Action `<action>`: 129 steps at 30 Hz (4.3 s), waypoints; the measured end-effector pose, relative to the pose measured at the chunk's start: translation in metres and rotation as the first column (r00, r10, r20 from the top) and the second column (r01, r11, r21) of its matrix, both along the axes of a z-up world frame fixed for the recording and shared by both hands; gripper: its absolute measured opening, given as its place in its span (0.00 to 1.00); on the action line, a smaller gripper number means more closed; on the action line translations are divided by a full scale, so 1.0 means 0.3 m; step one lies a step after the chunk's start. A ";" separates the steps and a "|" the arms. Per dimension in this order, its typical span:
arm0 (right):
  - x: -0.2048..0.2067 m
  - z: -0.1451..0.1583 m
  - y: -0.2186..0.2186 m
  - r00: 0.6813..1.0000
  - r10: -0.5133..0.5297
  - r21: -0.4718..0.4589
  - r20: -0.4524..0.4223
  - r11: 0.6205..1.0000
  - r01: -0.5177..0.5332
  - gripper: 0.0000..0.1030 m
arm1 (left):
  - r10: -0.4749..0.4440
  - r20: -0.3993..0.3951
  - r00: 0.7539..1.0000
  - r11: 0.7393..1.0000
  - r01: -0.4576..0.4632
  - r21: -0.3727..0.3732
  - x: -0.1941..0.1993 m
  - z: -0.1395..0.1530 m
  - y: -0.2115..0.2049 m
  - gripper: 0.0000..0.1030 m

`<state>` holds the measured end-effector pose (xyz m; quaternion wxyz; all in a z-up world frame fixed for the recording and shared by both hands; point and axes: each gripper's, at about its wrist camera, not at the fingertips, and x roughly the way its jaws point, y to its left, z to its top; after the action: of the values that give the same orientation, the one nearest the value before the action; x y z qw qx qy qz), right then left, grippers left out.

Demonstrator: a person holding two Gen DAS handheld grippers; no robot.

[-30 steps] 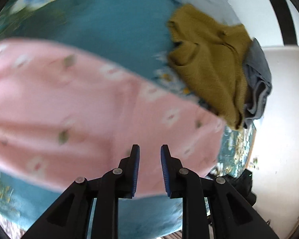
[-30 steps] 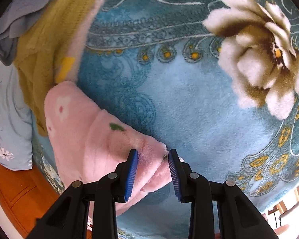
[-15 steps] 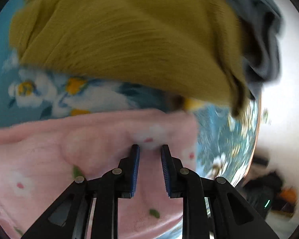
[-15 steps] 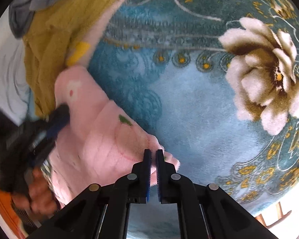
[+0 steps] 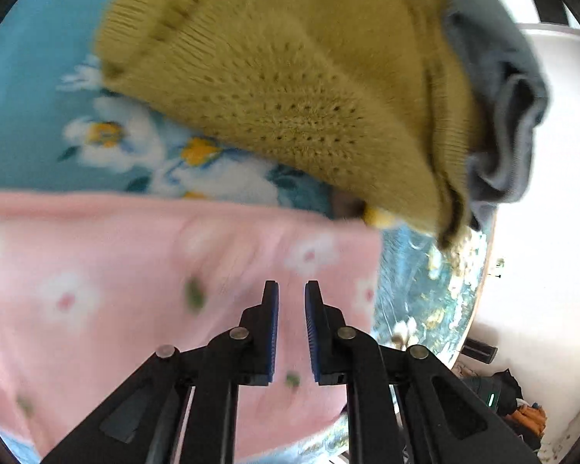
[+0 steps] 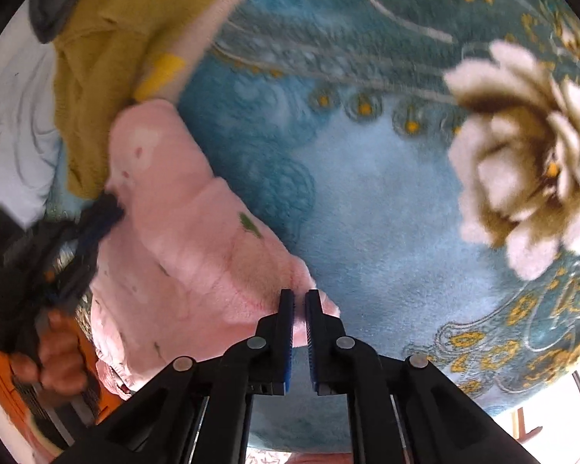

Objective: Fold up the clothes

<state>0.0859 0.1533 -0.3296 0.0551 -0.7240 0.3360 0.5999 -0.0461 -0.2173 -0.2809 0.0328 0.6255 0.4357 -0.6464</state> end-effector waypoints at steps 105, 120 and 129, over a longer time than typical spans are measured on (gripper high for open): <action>-0.027 0.242 0.253 0.989 0.077 -0.048 -0.123 0.995 -0.083 0.51 | 0.145 0.105 0.984 0.889 -0.083 -0.450 0.147 0.381 0.320 0.29; -0.156 0.188 0.055 0.961 0.202 -0.141 -0.189 0.963 -0.230 0.54 | 0.393 0.094 0.915 0.847 -0.321 -0.424 0.399 0.493 0.081 0.52; -0.331 0.141 -0.177 0.914 0.307 -0.184 -0.265 0.914 -0.360 0.69 | 0.552 0.236 0.800 0.775 -0.386 -0.500 0.649 0.361 -0.048 0.52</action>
<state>-0.0134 0.1001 -0.2874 -0.1720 -0.6977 0.2778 0.6376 0.1485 -0.2316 -0.1727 0.4136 0.5813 0.4132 -0.5660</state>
